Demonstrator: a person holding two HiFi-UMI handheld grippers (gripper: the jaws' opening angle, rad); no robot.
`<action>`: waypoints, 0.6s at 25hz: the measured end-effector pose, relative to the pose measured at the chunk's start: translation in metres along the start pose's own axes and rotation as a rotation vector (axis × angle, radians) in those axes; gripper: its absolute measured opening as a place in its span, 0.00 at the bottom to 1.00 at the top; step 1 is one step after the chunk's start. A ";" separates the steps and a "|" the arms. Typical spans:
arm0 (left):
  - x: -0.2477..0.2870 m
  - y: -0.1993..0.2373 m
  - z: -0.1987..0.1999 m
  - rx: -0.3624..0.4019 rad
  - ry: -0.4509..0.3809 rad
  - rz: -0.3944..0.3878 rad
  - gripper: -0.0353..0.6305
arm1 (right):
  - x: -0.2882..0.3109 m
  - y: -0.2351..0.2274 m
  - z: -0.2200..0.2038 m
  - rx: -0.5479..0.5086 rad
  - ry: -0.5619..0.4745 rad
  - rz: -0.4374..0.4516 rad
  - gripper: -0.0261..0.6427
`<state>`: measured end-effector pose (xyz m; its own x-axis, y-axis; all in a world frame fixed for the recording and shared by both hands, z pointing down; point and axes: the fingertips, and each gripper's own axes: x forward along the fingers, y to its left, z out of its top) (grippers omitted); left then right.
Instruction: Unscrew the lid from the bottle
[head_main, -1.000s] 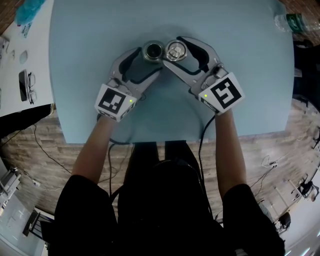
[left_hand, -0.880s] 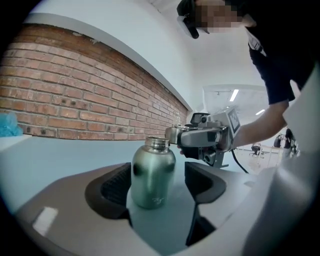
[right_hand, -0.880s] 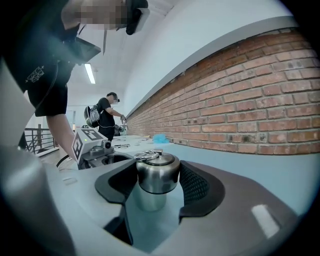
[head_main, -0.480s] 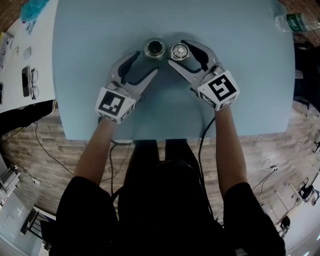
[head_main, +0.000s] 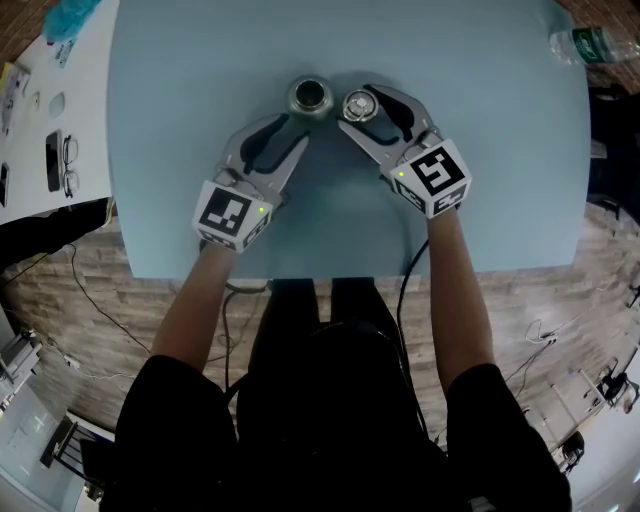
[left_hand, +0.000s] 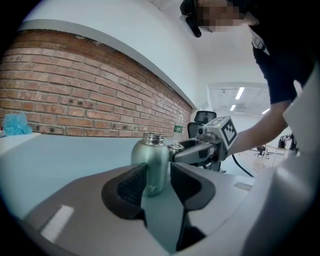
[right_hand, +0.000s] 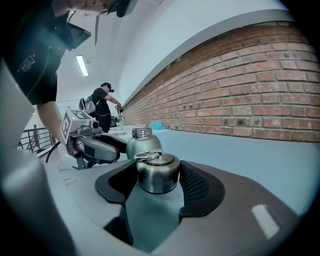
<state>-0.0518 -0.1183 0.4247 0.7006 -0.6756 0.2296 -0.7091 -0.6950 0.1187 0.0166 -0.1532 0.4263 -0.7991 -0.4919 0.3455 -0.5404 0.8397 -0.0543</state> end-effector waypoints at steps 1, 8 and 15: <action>0.000 -0.001 -0.001 0.000 0.003 -0.002 0.27 | 0.001 0.000 -0.002 0.000 0.006 0.000 0.44; 0.001 -0.001 -0.002 0.001 0.010 0.011 0.20 | 0.003 -0.006 -0.015 0.004 0.068 -0.019 0.44; -0.004 -0.002 -0.006 0.003 0.023 0.016 0.19 | 0.007 -0.008 -0.030 0.003 0.149 -0.034 0.44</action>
<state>-0.0531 -0.1125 0.4298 0.6870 -0.6810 0.2534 -0.7201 -0.6847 0.1122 0.0234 -0.1565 0.4572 -0.7327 -0.4800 0.4825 -0.5670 0.8226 -0.0426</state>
